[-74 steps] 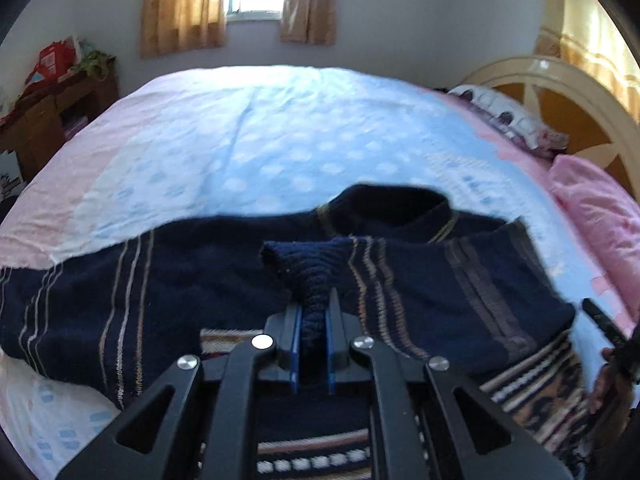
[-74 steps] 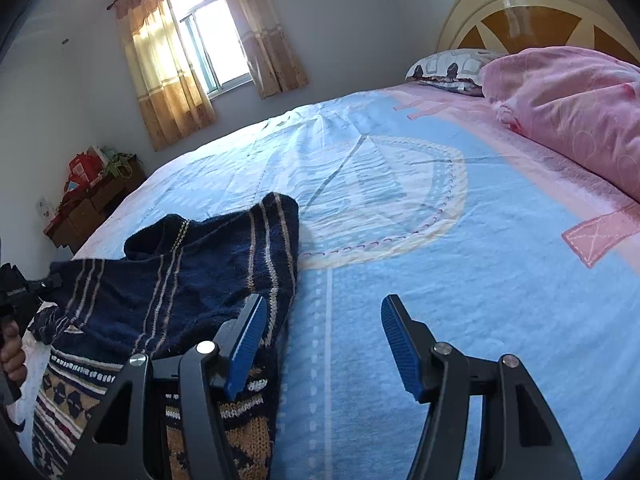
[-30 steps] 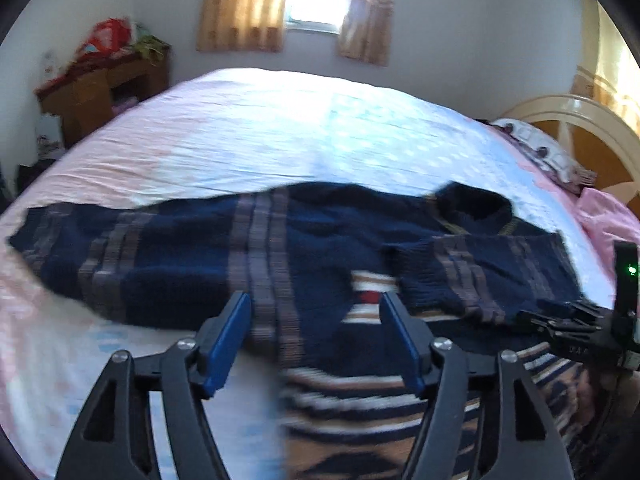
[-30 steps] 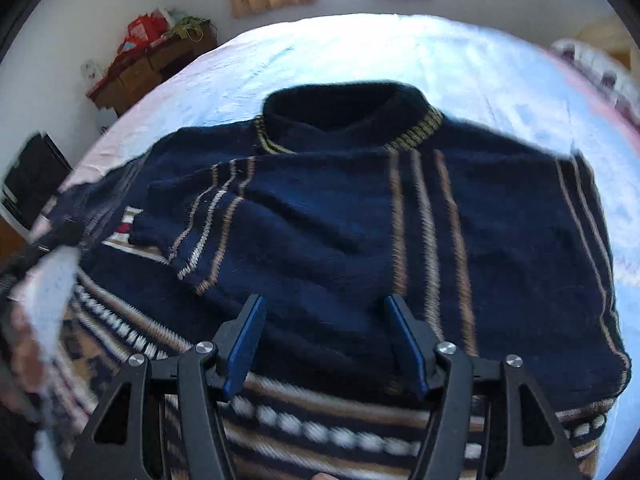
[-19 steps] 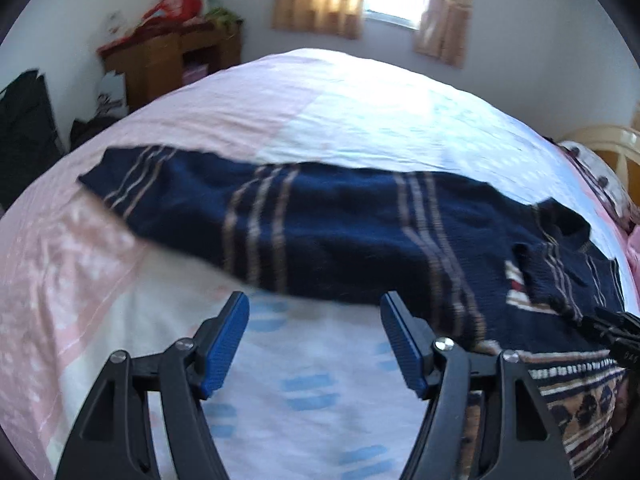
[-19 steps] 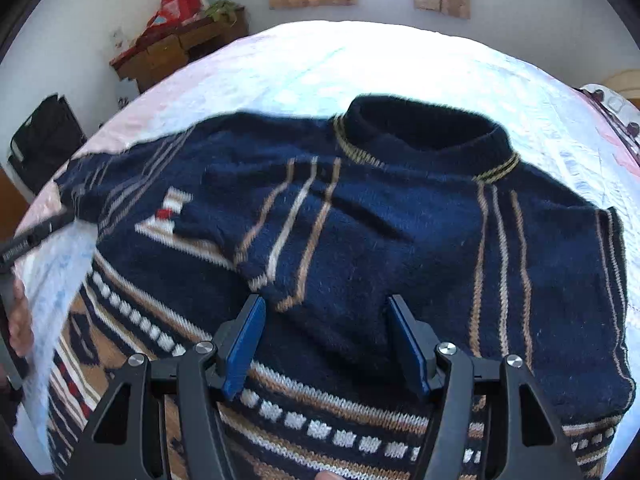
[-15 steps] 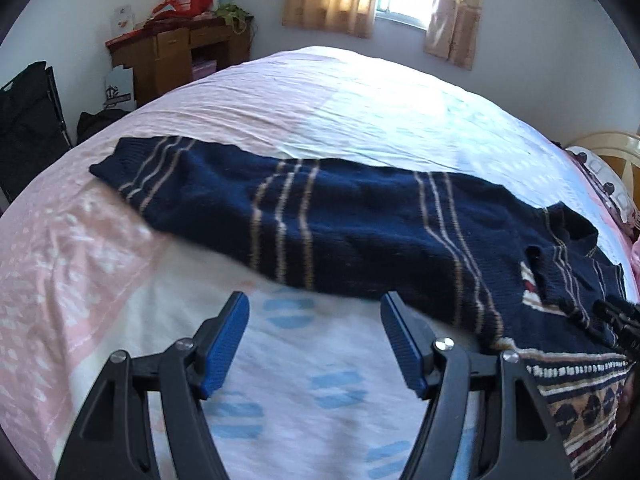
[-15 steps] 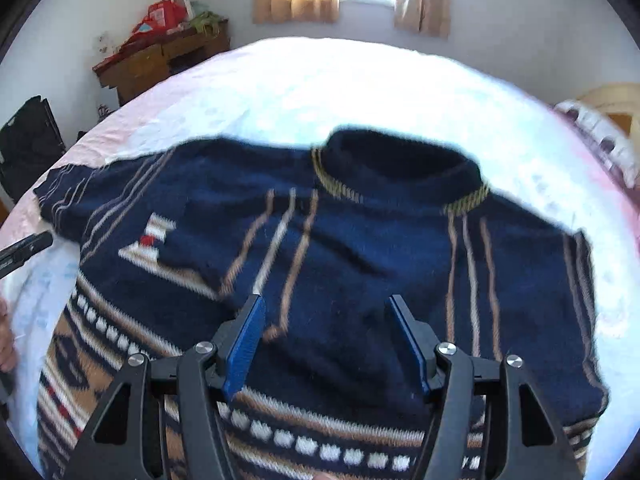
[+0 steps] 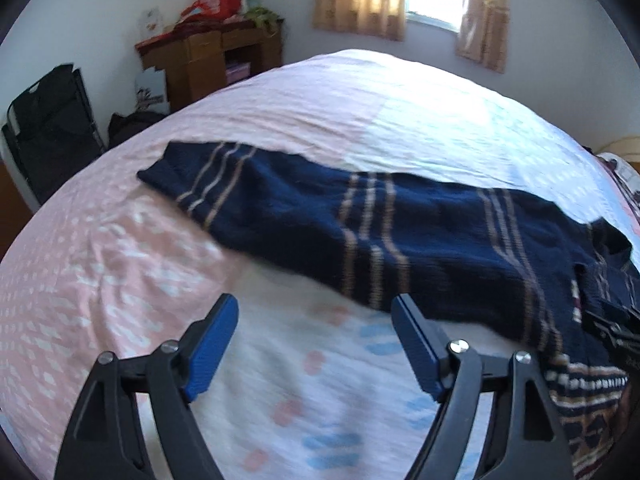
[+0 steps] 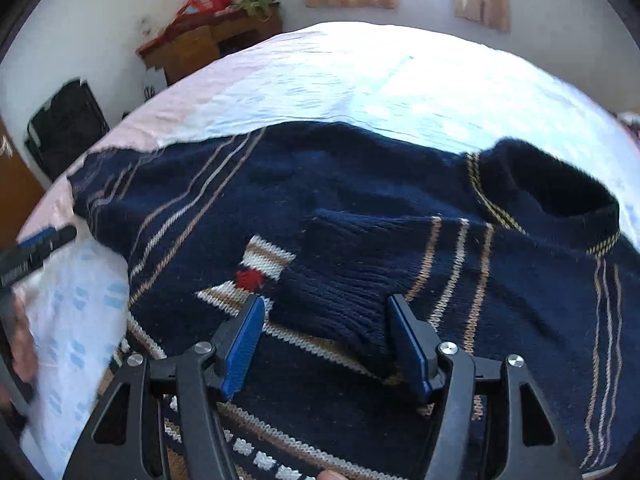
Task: Fold small clothes
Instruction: 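Move the left tool to the other sleeve and grasp its cuff, then lift the sleeve with the left tool and fold it across the body, release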
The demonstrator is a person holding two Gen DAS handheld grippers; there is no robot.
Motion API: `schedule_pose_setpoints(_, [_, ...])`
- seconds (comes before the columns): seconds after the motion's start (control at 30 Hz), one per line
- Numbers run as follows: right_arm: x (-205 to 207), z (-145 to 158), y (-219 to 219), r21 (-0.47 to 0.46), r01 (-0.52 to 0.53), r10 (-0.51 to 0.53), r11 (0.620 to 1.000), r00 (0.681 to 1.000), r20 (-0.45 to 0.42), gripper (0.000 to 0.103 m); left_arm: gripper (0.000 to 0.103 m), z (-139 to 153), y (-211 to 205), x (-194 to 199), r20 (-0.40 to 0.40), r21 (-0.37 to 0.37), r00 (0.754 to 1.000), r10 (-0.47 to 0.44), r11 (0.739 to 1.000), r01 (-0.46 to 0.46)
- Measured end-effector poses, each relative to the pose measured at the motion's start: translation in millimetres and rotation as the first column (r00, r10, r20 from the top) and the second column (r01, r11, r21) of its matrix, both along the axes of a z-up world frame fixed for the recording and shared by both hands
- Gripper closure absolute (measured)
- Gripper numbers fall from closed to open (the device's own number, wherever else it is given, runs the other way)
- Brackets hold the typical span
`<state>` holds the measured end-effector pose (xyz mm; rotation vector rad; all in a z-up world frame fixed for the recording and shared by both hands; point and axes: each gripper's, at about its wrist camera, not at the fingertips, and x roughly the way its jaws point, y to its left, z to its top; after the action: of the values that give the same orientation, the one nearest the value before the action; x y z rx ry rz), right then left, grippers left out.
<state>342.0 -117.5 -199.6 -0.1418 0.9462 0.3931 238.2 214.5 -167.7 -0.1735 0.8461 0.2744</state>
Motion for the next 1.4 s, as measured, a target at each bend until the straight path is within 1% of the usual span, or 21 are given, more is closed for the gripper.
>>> schedule_pose_setpoints(0.03, [-1.2, 0.9, -1.1, 0.01, -0.008, 0.008, 1.0, 1.0, 0.003, 0.038, 0.021, -1.8, 2.9, 1.2, -0.005, 0.005, 1.0, 0.009, 1.0, -0.009])
schedule_pose_setpoints(0.13, [-10.6, 11.2, -17.4, 0.105, -0.03, 0.029, 0.994, 1.0, 0.01, 0.038, 0.021, -3.6, 14.5, 5.2, -0.021, 0.026, 0.999, 0.036, 0.999, -0.036])
schedule_pose_setpoints(0.17, [-17.0, 15.8, -24.5, 0.107, -0.023, 0.02, 0.994, 0.999, 0.031, 0.038, 0.021, -3.1, 19.9, 5.7, -0.018, 0.028, 0.999, 0.05, 0.998, -0.05])
schedule_pose_setpoints(0.3, [-39.0, 23.3, -40.4, 0.006, 0.045, -0.046, 0.999, 0.991, 0.129, 0.038, 0.021, -1.5, 48.0, 11.6, -0.013, 0.003, 0.993, 0.122, 0.993, -0.121])
schedule_pose_setpoints(0.37, [-46.1, 22.4, -44.2, -0.001, 0.052, -0.051, 0.999, 0.989, 0.139, 0.038, 0.021, 0.1, 60.6, 15.2, -0.007, -0.002, 0.988, 0.156, 0.988, -0.156])
schedule_pose_setpoints(0.43, [-54.0, 21.5, -46.0, -0.022, 0.052, -0.048, 0.998, 0.985, 0.166, 0.038, 0.021, 2.0, 75.4, 19.2, -0.002, -0.004, 0.979, 0.206, 0.979, -0.206])
schedule_pose_setpoints(0.5, [-60.9, 17.4, -40.3, -0.059, 0.035, -0.023, 0.998, 0.98, 0.196, 0.038, 0.021, 2.5, 92.4, 23.8, -0.003, -0.029, 0.966, 0.257, 0.966, -0.257])
schedule_pose_setpoints(0.63, [-66.5, 12.3, -32.7, -0.099, -0.001, 0.021, 0.995, 0.978, 0.206, 0.038, 0.021, -0.2, 120.7, 36.6, -0.018, -0.075, 0.948, 0.316, 0.945, -0.317])
schedule_pose_setpoints(0.67, [-67.2, 11.5, -30.9, -0.107, -0.004, 0.027, 0.994, 0.977, 0.213, 0.038, 0.021, -1.7, 128.4, 41.4, -0.019, -0.083, 0.946, 0.325, 0.942, -0.325])
schedule_pose_setpoints(0.73, [-70.2, 10.7, -31.1, -0.11, -0.003, 0.028, 0.994, 0.974, 0.226, 0.038, 0.021, -4.5, 139.3, 49.0, -0.032, -0.076, 0.938, 0.346, 0.935, -0.348])
schedule_pose_setpoints(0.8, [-72.1, 9.6, -31.4, -0.109, -0.003, 0.028, 0.994, 0.973, 0.229, 0.038, 0.021, -9.4, 148.8, 56.4, -0.031, -0.099, 0.934, 0.355, 0.929, -0.356])
schedule_pose_setpoints(0.83, [-71.9, 8.3, -31.3, -0.11, -0.004, 0.028, 0.994, 0.974, 0.224, 0.038, 0.022, -9.5, 149.9, 58.3, -0.029, -0.092, 0.933, 0.358, 0.929, -0.359])
schedule_pose_setpoints(0.87, [-70.9, 6.6, -31.1, -0.112, -0.004, 0.028, 0.994, 0.976, 0.218, 0.038, 0.023, -9.9, 149.5, 61.6, -0.028, -0.077, 0.933, 0.358, 0.93, -0.359])
schedule_pose_setpoints(0.93, [-69.4, 4.0, -31.2, -0.117, -0.002, 0.026, 0.993, 0.978, 0.206, 0.038, 0.024, -11.1, 144.6, 70.5, -0.032, -0.053, 0.944, 0.329, 0.943, -0.33])
schedule_pose_setpoints(1.0, [-67.8, 1.7, -30.2, -0.123, -0.003, 0.027, 0.992, 0.98, 0.196, 0.038, 0.038, -13.3, 136.5, 78.2, -0.03, -0.024, 0.955, 0.295, 0.955, -0.296])
schedule_pose_setpoints(1.07, [-67.4, 0.0, -28.8, -0.133, -0.002, 0.028, 0.991, 0.981, 0.193, 0.038, 0.073, -13.9, 127.3, 83.5, -0.036, 0.003, 0.965, 0.26, 0.965, -0.261])
schedule_pose_setpoints(1.1, [-67.4, -0.9, -27.6, -0.142, -0.002, 0.029, 0.99, 0.981, 0.193, 0.038, 0.086, -13.4, 124.9, 85.6, -0.032, -0.008, 0.971, 0.239, 0.971, -0.239])
schedule_pose_setpoints(1.13, [-67.9, -1.4, -26.5, -0.151, -0.001, 0.031, 0.989, 0.981, 0.194, 0.038, 0.096, -12.2, 123.7, 86.9, -0.025, -0.039, 0.975, 0.22, 0.975, -0.22])
schedule_pose_setpoints(1.23, [-68.8, -2.6, -24.3, -0.16, 0.001, 0.031, 0.987, 0.98, 0.198, 0.038, 0.097, -5.4, 121.1, 83.9, -0.008, -0.055, 0.974, 0.224, 0.973, -0.224])
schedule_pose_setpoints(1.33, [-68.0, -2.2, -27.0, -0.143, 0.002, 0.025, 0.99, 0.981, 0.191, 0.038, 0.097, 7.2, 117.5, 74.0, 0.025, -0.113, 0.975, 0.222, 0.969, -0.218])
schedule_pose_setpoints(1.4, [-67.6, 0.2, -31.0, -0.12, 0.007, 0.016, 0.993, 0.981, 0.193, 0.038, 0.097, 21.6, 111.1, 67.4, 0.057, -0.14, 0.976, 0.209, 0.97, -0.2])
